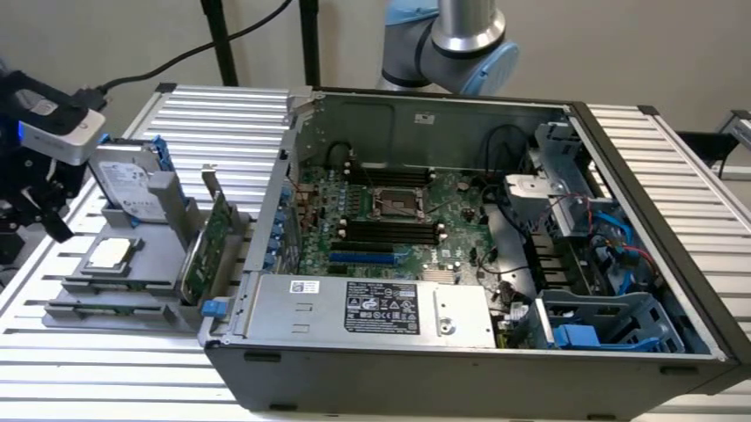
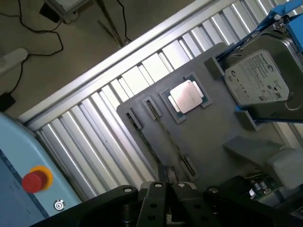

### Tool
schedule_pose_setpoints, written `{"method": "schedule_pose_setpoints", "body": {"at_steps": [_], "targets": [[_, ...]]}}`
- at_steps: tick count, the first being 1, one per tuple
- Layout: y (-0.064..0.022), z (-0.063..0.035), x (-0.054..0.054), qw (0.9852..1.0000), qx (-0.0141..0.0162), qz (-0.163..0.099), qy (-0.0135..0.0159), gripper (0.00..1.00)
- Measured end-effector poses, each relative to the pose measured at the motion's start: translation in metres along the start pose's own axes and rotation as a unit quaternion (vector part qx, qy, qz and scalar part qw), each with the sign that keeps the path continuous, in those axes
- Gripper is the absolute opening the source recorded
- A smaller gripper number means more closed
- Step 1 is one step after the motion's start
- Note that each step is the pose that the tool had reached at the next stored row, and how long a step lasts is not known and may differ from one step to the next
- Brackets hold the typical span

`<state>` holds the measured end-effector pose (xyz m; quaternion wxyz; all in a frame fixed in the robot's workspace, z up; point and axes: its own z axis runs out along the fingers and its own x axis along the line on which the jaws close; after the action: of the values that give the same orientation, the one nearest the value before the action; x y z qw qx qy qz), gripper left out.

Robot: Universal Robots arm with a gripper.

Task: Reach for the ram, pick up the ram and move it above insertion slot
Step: 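Pick up the ram and move it above insertion slot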

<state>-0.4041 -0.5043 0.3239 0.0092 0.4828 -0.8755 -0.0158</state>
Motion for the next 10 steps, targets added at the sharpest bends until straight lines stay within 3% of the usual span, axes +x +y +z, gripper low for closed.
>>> {"method": "schedule_pose_setpoints", "body": {"at_steps": [5, 10], "targets": [[0.0, 0.0016, 0.0, 0.999, 0.0001, -0.045, 0.0016, 0.11], [-0.0001, 0.0031, 0.0, 0.9959, 0.0002, -0.09, 0.0032, 0.11]]}}
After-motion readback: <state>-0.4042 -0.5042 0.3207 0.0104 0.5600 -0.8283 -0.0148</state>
